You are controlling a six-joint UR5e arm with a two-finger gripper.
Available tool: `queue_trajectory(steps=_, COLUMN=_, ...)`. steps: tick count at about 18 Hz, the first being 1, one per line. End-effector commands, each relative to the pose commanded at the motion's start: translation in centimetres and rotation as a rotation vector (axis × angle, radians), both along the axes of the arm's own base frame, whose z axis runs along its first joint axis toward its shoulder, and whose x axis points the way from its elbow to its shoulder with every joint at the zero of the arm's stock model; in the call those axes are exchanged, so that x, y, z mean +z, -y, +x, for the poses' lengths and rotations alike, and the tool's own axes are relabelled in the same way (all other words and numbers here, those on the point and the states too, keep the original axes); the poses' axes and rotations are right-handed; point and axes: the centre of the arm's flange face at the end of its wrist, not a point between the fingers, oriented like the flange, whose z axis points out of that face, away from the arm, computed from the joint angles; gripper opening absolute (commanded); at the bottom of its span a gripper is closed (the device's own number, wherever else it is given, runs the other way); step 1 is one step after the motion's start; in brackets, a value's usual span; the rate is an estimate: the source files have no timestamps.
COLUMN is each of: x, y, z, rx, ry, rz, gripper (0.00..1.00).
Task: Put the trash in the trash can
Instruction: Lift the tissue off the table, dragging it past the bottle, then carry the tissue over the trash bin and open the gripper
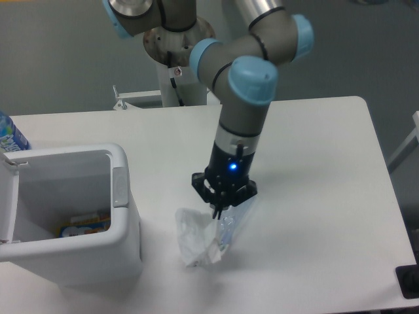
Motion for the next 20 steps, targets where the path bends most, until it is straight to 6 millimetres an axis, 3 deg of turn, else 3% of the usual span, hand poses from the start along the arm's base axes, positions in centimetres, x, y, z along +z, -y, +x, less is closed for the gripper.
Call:
queue_trajectory(steps=6, x=5.7, y=0.7, z=-2.7, rx=0.096, ry=-0.043, rz=0.077, gripper=0.02)
queue_trajectory(steps=12, x=9.4, y=0.7, z=-3.1, rx=0.146, ry=-0.016, rz=0.162, gripper=0.02)
queue_trajectory(steps=15, x=12.4, y=1.2, z=-1.2, rx=0.147, ry=-0.001, rz=0.22, gripper=0.02)
queue_trajectory(steps=18, x=13.9, y=1.1, z=1.2, rx=0.125, ry=0.041, rz=0.268, gripper=0.03)
queue_trajectory(steps=20, x=14.0, y=0.0, z=4.0, rx=0.085, ry=0.052, rz=0.269, gripper=0.03)
